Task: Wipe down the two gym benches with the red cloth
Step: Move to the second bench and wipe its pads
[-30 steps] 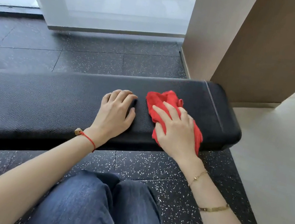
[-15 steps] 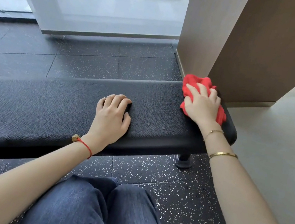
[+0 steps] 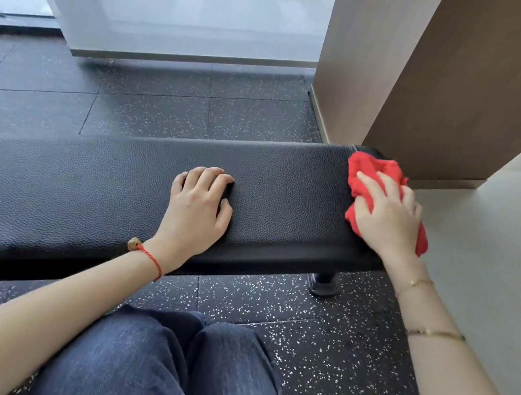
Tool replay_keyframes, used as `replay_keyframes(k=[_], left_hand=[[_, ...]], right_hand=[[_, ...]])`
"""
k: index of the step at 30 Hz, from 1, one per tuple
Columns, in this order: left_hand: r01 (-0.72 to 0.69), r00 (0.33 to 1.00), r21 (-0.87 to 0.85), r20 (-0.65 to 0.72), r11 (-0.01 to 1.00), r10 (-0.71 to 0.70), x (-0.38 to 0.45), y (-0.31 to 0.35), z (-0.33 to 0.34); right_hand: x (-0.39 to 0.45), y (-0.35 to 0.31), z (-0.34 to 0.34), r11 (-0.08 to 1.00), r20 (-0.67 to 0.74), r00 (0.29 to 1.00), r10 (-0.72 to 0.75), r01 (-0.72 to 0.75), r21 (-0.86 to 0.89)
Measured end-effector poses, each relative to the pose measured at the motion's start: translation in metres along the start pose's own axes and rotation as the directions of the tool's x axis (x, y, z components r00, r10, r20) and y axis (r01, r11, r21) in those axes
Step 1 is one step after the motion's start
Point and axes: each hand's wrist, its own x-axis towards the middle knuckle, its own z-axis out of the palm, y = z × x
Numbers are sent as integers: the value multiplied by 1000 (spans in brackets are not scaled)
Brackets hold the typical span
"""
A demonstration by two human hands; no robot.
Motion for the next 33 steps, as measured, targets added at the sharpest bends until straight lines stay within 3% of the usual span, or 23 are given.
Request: replay_keyframes(k=[3,7,11,15,20,25,30,33], left_hand=[[2,1000,-3,6,1000,-2,-1,0,-1],[4,1000,-20,-11,1000,-4,-1,1,-2],[12,999,-36,-30,999,-13,-4,0,-6],[14,1000,19,-18,1000,-13,-13,-7,-13],[-13,996,110,85,994,4,-48,-35,-27],[25,994,152,101,988,-41,-71,-50,-47],[138,987,187,58,973,-151,-93,-74,-68],[215,975,192,20,958,-222,-103,-92,-78]], right_hand=[[36,-22,7,1000,67,998,-10,10,-8],[37,-74,19,986,93,981,-168,169,-7],[-5,-118,25,921,118,914,-388,382,71],[-47,-111,19,841,100,836,-539,528,121],[-30,-94,18,906,114,900,-422,415,80],[5,-153,31,935,191,916,-353,338,105],[-33,-236,38,813,214,785,-582,562,150],[-69,-242,41,697,163,678,-717,695,176]])
